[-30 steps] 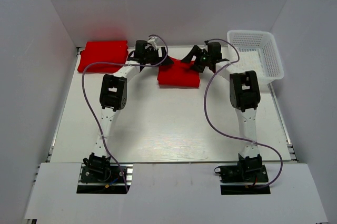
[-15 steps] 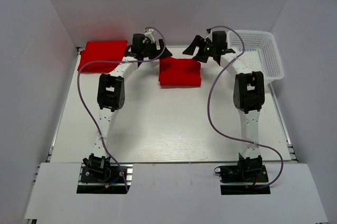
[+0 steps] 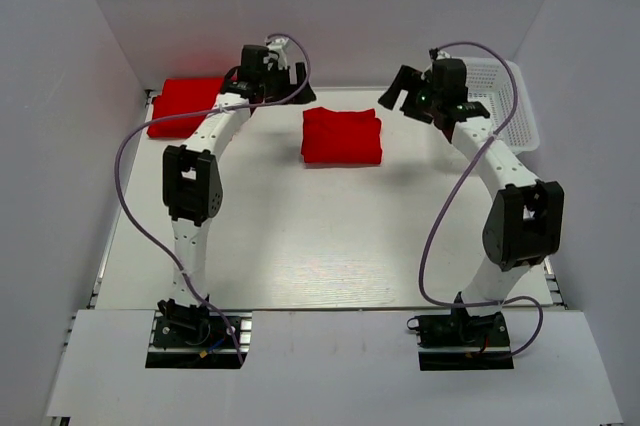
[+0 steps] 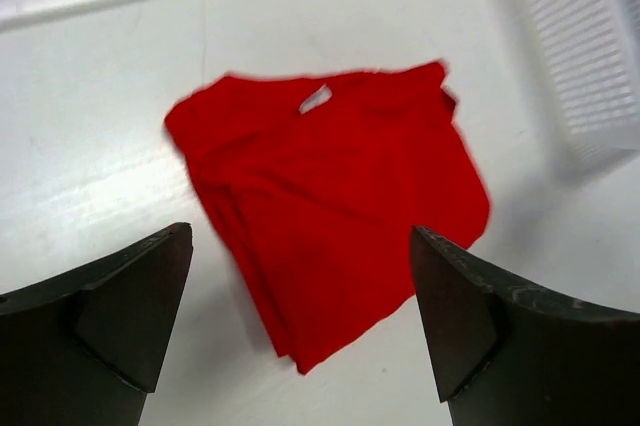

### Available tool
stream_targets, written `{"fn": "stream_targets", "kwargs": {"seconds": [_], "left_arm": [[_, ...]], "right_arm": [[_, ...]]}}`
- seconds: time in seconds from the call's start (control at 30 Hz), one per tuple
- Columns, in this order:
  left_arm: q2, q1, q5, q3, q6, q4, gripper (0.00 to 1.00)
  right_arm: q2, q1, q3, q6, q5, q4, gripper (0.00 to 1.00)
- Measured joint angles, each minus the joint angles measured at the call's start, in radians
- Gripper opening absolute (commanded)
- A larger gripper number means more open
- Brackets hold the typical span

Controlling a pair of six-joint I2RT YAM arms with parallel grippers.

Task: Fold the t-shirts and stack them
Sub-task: Put the neatly folded tshirt into the corner of the board with the left arm

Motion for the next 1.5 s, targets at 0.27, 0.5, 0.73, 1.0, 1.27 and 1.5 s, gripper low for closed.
{"fn": "stream_targets", "kwargs": {"seconds": [0.27, 0.5, 0.73, 1.0, 1.27, 1.5], "left_arm": [[0.127, -0.029, -0.077, -0.036, 0.018, -0.118, 1.0], [0.216, -0.072, -0.097, 0.0, 0.024, -0.121, 0.82], [0.246, -0.113, -0.189, 0.017, 0.043, -0.124, 0.46], [0.288, -0.145, -0.252, 0.107, 0.092, -0.172, 0.0], [0.249, -0.151, -0.367, 0.109, 0.254, -0.185, 0.0], [0.091, -0.087, -0.376, 0.097, 0.418, -0.193, 0.0]], "right_arm": [[-0.075, -0.001, -0.13, -0.046, 0.184, -0.13, 0.9], [-0.149, -0.005, -0.182, -0.076, 0.255, -0.164, 0.9], [-0.153, -0.012, -0.22, -0.082, 0.293, -0.19, 0.9], [-0.174, -0.017, -0.283, -0.082, 0.32, -0.197, 0.9], [-0.271, -0.02, -0.358, -0.082, 0.389, -0.201, 0.9], [-0.288, -0.02, -0.388, -0.082, 0.402, -0.202, 0.9]]}}
